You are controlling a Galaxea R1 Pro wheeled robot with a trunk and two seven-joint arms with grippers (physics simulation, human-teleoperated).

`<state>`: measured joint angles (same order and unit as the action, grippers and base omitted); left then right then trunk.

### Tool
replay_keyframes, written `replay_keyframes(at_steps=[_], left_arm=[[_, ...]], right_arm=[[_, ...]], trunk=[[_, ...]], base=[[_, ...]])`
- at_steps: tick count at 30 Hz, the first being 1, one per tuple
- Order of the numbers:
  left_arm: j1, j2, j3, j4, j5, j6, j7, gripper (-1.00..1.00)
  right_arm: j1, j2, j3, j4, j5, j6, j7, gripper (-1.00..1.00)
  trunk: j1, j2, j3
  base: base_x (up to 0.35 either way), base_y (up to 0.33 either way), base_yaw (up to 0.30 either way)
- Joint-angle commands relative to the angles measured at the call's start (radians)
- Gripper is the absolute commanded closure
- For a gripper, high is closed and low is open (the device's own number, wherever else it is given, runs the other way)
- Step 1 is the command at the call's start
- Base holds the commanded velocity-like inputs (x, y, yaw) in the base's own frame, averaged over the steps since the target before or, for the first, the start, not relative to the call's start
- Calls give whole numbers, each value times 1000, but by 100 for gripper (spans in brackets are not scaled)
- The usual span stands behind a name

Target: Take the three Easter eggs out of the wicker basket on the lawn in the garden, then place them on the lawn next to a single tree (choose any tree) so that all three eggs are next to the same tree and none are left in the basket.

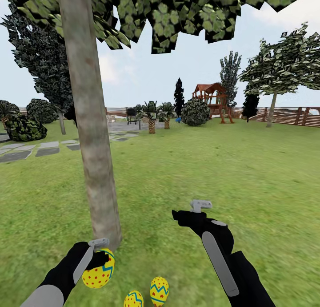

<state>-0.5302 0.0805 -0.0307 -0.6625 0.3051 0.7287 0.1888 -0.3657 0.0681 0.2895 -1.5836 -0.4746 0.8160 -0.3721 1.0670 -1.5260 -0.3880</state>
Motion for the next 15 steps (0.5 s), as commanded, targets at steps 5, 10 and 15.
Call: replay_keyframes(at_steps=[5, 10, 15], left_arm=[[-1, 1, -3, 0, 9, -3, 7, 100], [-1, 1, -3, 0, 9, -6, 6, 100], [-1, 0, -4, 0, 7, -39, 7, 100]], right_arm=[[-1, 1, 1, -1, -12, 3, -10, -100], [-1, 1, 1, -1, -11, 2, -10, -100], [-1, 1, 2, -1, -11, 2, -10, -100]], trunk=[[19, -36, -17], [38, -71, -33], [58, -106, -48]], base=[[0, 0, 0], [0, 0, 0], [0, 0, 0]])
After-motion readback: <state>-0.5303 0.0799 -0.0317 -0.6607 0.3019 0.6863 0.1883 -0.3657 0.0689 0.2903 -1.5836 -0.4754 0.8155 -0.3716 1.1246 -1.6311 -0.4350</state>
